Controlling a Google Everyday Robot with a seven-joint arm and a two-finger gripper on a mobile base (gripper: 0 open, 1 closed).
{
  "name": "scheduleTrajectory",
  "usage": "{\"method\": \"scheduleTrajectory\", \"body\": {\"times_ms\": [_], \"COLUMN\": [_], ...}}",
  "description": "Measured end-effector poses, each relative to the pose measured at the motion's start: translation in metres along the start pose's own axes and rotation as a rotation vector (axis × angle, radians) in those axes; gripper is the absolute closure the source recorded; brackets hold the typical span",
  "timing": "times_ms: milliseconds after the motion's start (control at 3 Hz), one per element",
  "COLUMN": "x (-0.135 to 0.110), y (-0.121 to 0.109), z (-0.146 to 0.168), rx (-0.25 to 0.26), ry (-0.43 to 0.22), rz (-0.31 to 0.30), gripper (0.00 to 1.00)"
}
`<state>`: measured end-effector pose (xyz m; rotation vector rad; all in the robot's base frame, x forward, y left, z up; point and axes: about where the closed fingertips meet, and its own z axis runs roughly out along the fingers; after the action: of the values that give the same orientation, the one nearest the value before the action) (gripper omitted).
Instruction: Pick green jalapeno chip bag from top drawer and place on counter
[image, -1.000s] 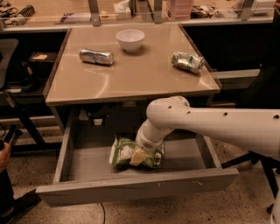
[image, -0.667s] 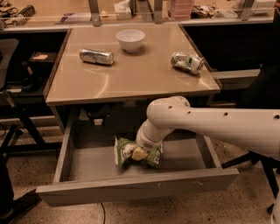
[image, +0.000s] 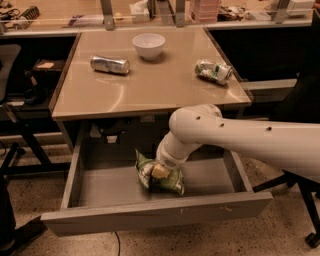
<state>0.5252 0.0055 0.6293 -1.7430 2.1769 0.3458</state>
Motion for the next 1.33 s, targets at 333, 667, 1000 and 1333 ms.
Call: {"method": "scheduleTrajectory", "body": {"times_ms": [333,667,1000,1333], "x": [-0.015,-0.032,-0.050,-0.072], "y": [0.003,-0.002,-0.005,-0.021], "z": [-0.045,-0.098,-0.141,-0.183], "rx": [0.051,0.135,0.213,0.289], "ry": [0.031,0.063,0.094,0.120], "rz": [0.033,0.067,0.062,0.049], "gripper": [1.00,1.00,1.00,1.00]}}
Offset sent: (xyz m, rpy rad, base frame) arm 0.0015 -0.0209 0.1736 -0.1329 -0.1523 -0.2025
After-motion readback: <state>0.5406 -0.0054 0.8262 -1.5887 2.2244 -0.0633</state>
